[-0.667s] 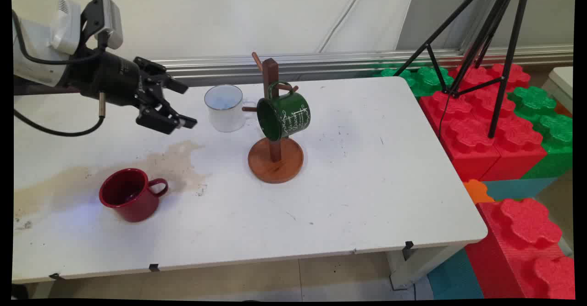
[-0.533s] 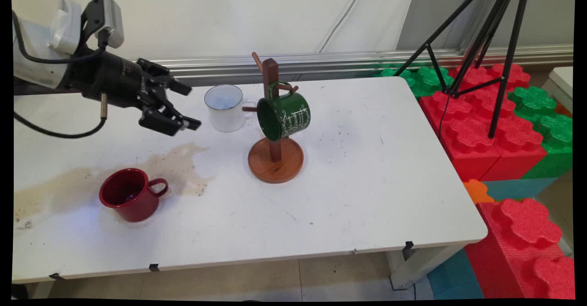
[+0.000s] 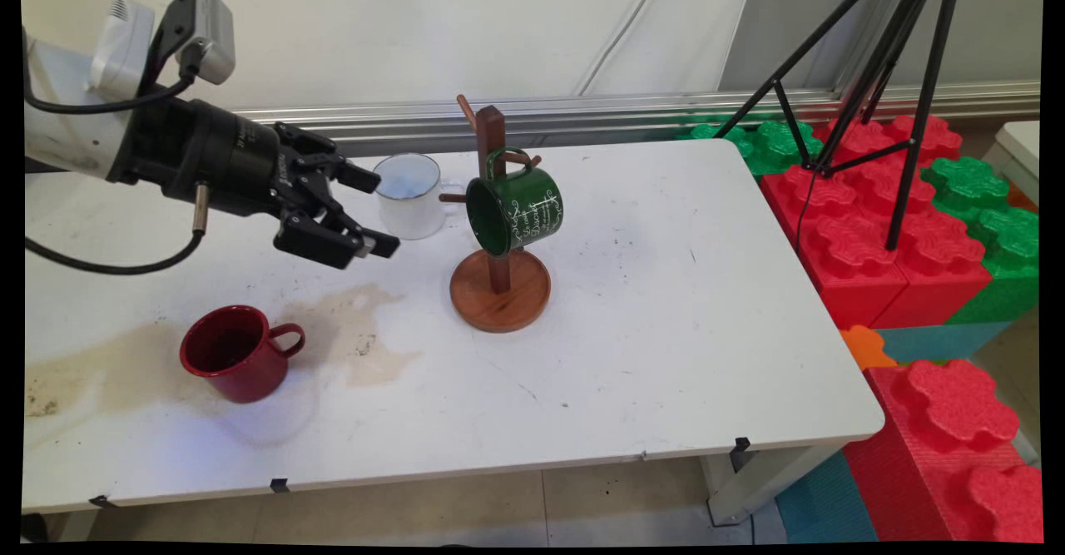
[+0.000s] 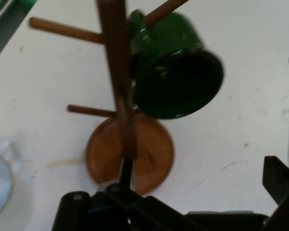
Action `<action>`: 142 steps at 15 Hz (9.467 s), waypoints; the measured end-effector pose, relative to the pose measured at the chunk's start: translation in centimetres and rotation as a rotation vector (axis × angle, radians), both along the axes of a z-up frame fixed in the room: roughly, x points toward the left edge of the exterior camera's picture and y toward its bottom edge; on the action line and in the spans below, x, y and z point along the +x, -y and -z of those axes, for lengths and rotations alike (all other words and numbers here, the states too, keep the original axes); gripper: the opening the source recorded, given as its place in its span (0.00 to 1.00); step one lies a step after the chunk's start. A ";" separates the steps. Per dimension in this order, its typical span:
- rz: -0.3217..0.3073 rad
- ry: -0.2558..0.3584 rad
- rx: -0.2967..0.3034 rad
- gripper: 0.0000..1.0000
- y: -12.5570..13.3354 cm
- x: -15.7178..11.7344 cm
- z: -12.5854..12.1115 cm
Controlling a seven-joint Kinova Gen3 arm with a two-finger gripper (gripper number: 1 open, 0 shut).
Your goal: Pick up the green mug from the rack, then place the picked object on the table
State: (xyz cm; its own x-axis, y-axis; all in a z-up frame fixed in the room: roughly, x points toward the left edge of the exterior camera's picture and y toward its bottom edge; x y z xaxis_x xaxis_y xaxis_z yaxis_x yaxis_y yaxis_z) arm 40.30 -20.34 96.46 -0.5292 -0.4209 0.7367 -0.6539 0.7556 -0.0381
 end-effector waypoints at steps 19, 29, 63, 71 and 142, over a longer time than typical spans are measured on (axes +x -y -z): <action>-0.124 -0.163 0.064 1.00 -0.9 -7.5 0.5; -0.202 -0.207 0.073 1.00 1.4 -9.4 3.3; -0.254 -0.268 0.072 0.00 3.4 -11.6 5.8; -0.198 -0.250 0.045 0.00 2.7 -11.6 4.9; 0.129 0.659 0.453 0.00 3.3 -9.0 12.9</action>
